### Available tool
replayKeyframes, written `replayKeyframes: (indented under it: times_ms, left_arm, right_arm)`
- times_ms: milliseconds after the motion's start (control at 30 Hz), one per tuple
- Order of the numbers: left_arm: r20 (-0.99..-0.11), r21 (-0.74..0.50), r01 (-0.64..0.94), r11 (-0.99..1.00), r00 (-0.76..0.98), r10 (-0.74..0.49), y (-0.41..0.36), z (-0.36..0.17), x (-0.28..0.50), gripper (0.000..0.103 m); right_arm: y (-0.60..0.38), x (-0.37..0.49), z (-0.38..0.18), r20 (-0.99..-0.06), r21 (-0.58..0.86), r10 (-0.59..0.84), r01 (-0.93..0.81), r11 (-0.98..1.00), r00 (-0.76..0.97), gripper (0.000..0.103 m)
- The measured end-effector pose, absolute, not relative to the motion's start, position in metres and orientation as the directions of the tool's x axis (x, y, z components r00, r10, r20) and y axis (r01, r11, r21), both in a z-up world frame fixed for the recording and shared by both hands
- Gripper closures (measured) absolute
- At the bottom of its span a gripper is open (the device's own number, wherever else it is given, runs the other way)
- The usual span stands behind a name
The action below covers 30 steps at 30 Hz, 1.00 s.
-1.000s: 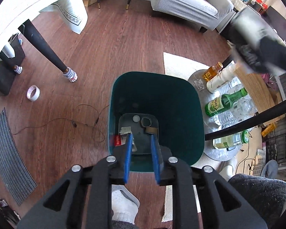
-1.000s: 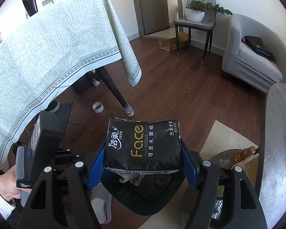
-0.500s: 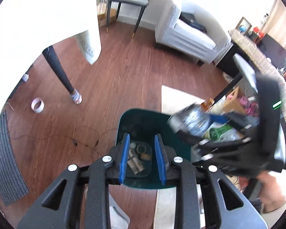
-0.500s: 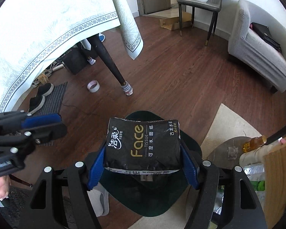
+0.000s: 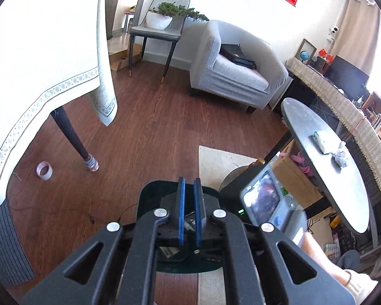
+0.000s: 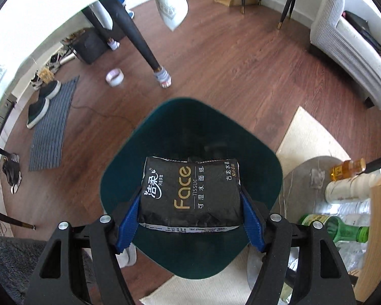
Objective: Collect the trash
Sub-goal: 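Carry both items over the green bin and open both tools to drop them, then move both open tools back over the table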
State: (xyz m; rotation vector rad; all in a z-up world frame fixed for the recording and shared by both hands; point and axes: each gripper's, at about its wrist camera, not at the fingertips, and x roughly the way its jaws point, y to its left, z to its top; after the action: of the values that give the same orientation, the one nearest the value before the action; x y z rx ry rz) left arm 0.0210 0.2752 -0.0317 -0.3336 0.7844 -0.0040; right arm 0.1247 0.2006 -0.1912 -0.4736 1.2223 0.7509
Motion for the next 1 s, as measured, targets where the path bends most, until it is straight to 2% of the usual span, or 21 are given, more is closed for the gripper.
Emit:
replayKeyframes:
  times_ms: [100, 200, 467, 600, 867, 1000]
  left_arm:
    - [-0.674, -0.309, -0.112, 0.945, 0.726, -0.134, 0.271, -0.026, 0.021, 0.096]
    - [-0.657, -0.323, -0.111, 0.940, 0.741, -0.138, 0.271, -0.020, 0.021, 0.096]
    - [-0.594, -0.376, -0.110, 0.920, 0.791, -0.148, 0.267, 0.001, 0.018, 0.096]
    - [-0.557, -0.430, -0.092, 0.898, 0.810, -0.183, 0.264, 0.013, 0.016, 0.095]
    - [-0.512, -0.439, -0.070, 0.896, 0.839, -0.185, 0.252, 0.031, 0.017, 0.095]
    - [-0.503, -0.433, -0.068, 0.899, 0.846, -0.178, 0.244, 0.036, 0.017, 0.089]
  right_arm:
    - [0.199, 0.123, -0.203, -0.966, 0.030, 0.207, -0.732, 0.681, 0.153, 0.023]
    - [0.193, 0.122, -0.209, -0.973, 0.023, 0.185, -0.736, 0.677, 0.139, 0.023]
    - [0.177, 0.116, -0.198, -0.961, 0.054, 0.241, -0.764, 0.643, 0.135, 0.023]
    - [0.173, 0.109, -0.177, -0.942, 0.046, 0.286, -0.780, 0.624, 0.174, 0.033]
    - [0.146, 0.109, -0.114, -0.870, 0.033, 0.398, -0.771, 0.636, 0.291, 0.044]
    - [0.124, 0.111, -0.081, -0.822, 0.034, 0.448, -0.755, 0.655, 0.352, 0.047]
